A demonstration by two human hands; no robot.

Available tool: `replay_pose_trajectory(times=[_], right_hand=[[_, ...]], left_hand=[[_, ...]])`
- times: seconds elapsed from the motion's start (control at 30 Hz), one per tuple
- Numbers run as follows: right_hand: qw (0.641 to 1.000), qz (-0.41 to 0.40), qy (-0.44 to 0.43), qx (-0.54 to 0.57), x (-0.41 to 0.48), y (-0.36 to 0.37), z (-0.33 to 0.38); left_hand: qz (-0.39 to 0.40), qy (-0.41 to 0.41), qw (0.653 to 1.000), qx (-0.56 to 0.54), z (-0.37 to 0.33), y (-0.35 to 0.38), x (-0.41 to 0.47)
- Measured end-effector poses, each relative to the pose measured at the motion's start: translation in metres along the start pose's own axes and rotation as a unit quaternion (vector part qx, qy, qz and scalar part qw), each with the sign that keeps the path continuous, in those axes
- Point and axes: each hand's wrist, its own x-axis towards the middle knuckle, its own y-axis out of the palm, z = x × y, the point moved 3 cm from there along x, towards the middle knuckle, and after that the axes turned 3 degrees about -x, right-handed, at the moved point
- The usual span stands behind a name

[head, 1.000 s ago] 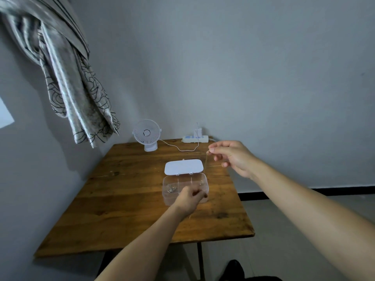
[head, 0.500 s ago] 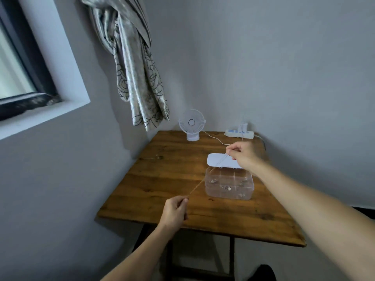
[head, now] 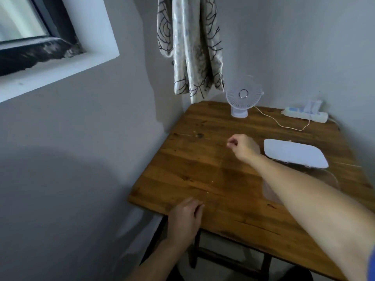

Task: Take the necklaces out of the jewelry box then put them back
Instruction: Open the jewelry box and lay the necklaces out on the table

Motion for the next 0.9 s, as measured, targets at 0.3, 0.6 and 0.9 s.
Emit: replay_pose_trajectory(times=[0.3,0.6,0.9], right_hand=[[0.994,0.040,-0.028,-0.102,0.036,0.059,-0.001],[0.999,0.015,-0.030,-0.033,0.011,0.011,-0.012],[0.999,-0.016,-0.035,0.020,-0.063,-0.091,-0.058]], left_hand=[[-0.031,0.048,0.997,0.052,0.021,0.018,0.004],[-0.020,0.015,0.998,0.054,0.017,0.014,0.000],[0.024,0.056,0.995,0.075,-0.063,0.039,0.012]])
